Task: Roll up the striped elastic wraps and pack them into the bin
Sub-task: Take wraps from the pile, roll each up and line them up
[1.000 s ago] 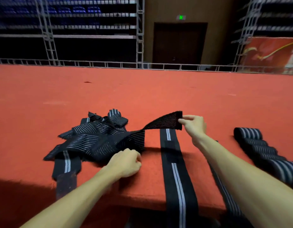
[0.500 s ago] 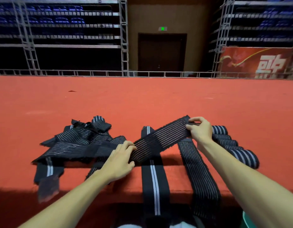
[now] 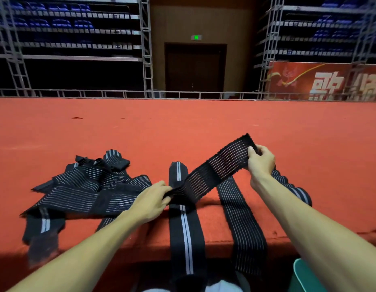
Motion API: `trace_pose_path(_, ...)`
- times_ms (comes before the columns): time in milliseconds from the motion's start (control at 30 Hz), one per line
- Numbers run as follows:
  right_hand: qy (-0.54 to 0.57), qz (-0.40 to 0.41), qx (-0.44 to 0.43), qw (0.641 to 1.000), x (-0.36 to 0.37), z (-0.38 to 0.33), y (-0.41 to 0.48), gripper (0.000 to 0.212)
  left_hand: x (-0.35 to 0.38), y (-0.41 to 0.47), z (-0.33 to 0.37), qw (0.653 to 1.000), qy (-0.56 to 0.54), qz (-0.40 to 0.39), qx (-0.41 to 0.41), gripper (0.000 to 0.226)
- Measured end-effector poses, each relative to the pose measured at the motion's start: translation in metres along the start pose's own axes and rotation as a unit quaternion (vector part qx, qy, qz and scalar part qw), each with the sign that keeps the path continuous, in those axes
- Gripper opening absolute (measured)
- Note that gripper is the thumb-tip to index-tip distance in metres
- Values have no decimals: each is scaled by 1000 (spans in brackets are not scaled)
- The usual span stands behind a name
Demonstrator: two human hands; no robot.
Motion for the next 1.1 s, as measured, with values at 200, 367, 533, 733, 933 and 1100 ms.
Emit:
trace_pose_path(200, 10, -82, -10, 997, 15, -24, -8, 10, -13, 38, 67, 935, -353, 44, -3, 16)
trace_pose_path(367, 0, -241, 2, 971, 27, -59, -25, 16, 9, 33, 129, 834, -528, -160, 29, 26)
trace_pose_path(533, -25, -385, 10, 923, 39, -78, -50, 19, 22, 3, 155, 784, -498, -359, 95, 44)
trace_pose_path(733, -144, -387, -26, 910, 64, -55, -51, 8, 24, 12, 99, 912, -314, -263, -14, 59)
trace_pose_path(933, -254, -383, -80, 885, 107, -9, -39, 6, 11, 29, 52, 967, -255, -17, -17, 19)
trace_pose_path(1100, -397, -309, -193, 843, 142, 17, -11, 19, 23, 47, 42, 971, -230, 56, 28, 20)
Point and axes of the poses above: each hand's wrist, its own y-axis towards the middle knuckle, its own x-axis out of the palm, z = x × y, the point moved 10 cm from there along y, towards the middle knuckle, and after that the axes turned 12 degrees about x, right-handed, at the moved point
